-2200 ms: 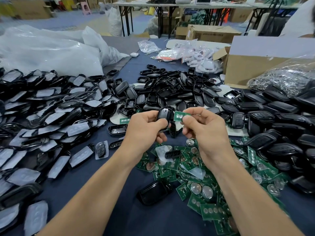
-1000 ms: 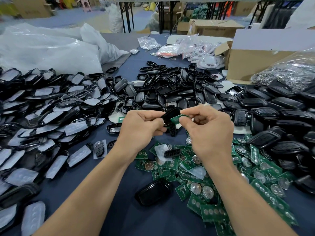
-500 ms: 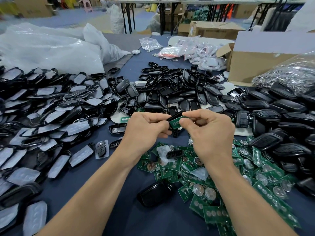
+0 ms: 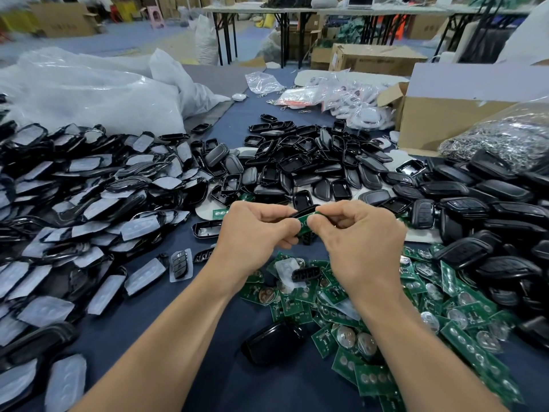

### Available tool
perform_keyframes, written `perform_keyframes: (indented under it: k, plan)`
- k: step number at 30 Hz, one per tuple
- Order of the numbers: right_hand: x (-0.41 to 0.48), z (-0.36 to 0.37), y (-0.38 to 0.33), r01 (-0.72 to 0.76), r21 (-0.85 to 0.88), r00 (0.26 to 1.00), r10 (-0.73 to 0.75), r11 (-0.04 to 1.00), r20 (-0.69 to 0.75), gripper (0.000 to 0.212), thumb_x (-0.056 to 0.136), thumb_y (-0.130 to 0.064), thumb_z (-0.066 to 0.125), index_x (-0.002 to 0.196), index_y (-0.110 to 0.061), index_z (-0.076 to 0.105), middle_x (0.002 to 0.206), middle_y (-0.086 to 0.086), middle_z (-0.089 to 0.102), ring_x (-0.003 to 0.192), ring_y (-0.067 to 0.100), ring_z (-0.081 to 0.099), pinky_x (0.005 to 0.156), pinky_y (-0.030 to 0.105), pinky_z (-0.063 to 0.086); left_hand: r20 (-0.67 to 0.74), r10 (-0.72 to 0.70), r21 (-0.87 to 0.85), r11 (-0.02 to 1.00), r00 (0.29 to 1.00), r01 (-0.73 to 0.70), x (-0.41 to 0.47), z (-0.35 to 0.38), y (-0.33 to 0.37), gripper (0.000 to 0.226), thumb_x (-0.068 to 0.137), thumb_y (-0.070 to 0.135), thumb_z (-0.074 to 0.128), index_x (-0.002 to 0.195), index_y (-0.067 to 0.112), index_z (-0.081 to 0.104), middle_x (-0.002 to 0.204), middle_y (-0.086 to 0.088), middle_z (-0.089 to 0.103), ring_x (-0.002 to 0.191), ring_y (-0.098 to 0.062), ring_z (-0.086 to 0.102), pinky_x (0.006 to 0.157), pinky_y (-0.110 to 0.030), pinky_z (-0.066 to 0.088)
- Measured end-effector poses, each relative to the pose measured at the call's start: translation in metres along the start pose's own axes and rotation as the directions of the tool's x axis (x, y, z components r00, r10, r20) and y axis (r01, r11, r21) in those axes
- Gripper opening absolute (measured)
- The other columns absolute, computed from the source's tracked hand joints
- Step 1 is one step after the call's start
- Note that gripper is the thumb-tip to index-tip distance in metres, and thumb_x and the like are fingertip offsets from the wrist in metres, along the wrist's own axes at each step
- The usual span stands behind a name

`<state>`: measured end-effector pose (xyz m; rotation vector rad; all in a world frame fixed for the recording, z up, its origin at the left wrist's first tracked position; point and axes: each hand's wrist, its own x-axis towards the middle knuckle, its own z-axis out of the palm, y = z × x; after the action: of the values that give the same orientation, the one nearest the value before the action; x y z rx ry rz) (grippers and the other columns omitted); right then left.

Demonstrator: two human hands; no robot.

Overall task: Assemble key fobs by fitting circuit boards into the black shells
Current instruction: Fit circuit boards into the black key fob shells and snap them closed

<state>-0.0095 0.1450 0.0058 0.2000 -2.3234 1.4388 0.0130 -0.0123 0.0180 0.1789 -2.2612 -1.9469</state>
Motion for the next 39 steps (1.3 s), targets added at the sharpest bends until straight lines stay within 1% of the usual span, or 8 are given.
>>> perform_keyframes:
  k: [10,15,19,23,26,30,33,39]
  plan:
    - [-0.002,0.000,-0.007,-0.010,-0.055,1.000,0.011,0.998,0.010,0.012,0.076,-0.026,0.091,0.083,-0.026,0.082,0.069,-0.023,0.067,0.068,0.001,0.067,0.067,0.021,0.057,0.031,0.002,0.050,0.999,1.000,-0.003,0.000,0.002,-0.004,0.016,0.084,0.004,0.080,0.083,0.019,0.084,0.075,-0.010,0.078,0.065,-0.020,0.074,0.066,-0.030,0.063]
    - [-0.003,0.002,-0.009,0.054,-0.172,0.994,-0.070,0.984,-0.089,0.027,0.074,-0.038,0.089,0.097,-0.029,0.076,0.071,-0.014,0.057,0.065,0.011,0.055,0.064,0.032,0.050,-0.001,-0.010,-0.033,0.999,1.000,0.010,0.001,0.003,-0.003,0.021,0.085,-0.002,0.079,0.078,0.017,0.084,0.074,-0.016,0.077,0.060,-0.020,0.071,0.061,-0.030,0.063]
    - [-0.002,0.002,-0.006,-0.008,-0.012,0.997,0.009,1.000,0.074,0.019,0.086,-0.039,0.079,0.104,-0.039,0.073,0.070,-0.013,0.065,0.068,0.007,0.062,0.064,0.027,0.050,-0.014,-0.044,-0.119,0.992,0.999,0.042,0.002,0.002,-0.003,0.014,0.085,-0.004,0.078,0.097,0.004,0.081,0.072,-0.013,0.076,0.059,-0.018,0.071,0.059,-0.027,0.061]
    - [0.002,0.000,-0.004,-0.125,0.205,0.978,0.085,0.971,0.192,0.027,0.089,-0.021,0.079,0.077,-0.045,0.073,0.058,-0.006,0.069,0.048,0.012,0.061,0.052,0.034,0.051,0.049,0.031,-0.035,0.999,0.998,-0.029,-0.001,0.002,-0.003,0.021,0.088,0.000,0.076,0.090,0.020,0.084,0.078,-0.010,0.079,0.064,-0.018,0.072,0.064,-0.029,0.062]
    - [0.002,-0.003,-0.004,-0.156,0.242,0.968,0.099,0.957,0.231,0.034,0.087,-0.014,0.080,0.079,-0.047,0.075,0.054,-0.003,0.068,0.043,0.010,0.059,0.048,0.032,0.051,0.081,0.045,0.048,0.998,0.996,-0.049,0.000,0.001,-0.005,0.023,0.088,0.003,0.077,0.095,0.024,0.083,0.079,-0.003,0.080,0.066,-0.018,0.075,0.065,-0.031,0.062]
    - [0.003,-0.003,-0.005,-0.191,0.306,0.954,0.103,0.933,0.281,0.015,0.086,-0.017,0.076,0.080,-0.031,0.076,0.060,0.002,0.070,0.050,0.012,0.062,0.051,0.027,0.053,0.026,0.019,-0.014,1.000,0.999,-0.018,0.000,0.003,-0.004,0.021,0.088,0.001,0.078,0.093,0.020,0.084,0.077,-0.008,0.080,0.064,-0.022,0.074,0.062,-0.031,0.063]
    - [0.004,-0.002,-0.004,-0.210,0.328,0.946,0.107,0.921,0.306,0.023,0.087,-0.006,0.074,0.075,-0.026,0.075,0.060,0.002,0.068,0.051,0.012,0.061,0.053,0.022,0.051,0.015,0.063,0.030,0.998,0.998,-0.064,0.001,0.003,-0.004,0.022,0.087,0.005,0.077,0.091,0.025,0.084,0.077,-0.002,0.080,0.069,-0.020,0.076,0.068,-0.035,0.065]
    - [0.006,-0.002,-0.006,-0.195,0.255,0.954,0.123,0.947,0.273,0.025,0.086,-0.005,0.077,0.076,-0.028,0.077,0.060,0.002,0.071,0.049,0.016,0.064,0.052,0.027,0.051,-0.020,0.213,0.212,0.956,0.977,-0.204,0.000,0.005,-0.006,0.037,0.082,0.004,0.079,0.087,0.041,0.079,0.083,0.021,0.077,0.081,0.001,0.074,0.075,-0.017,0.059]
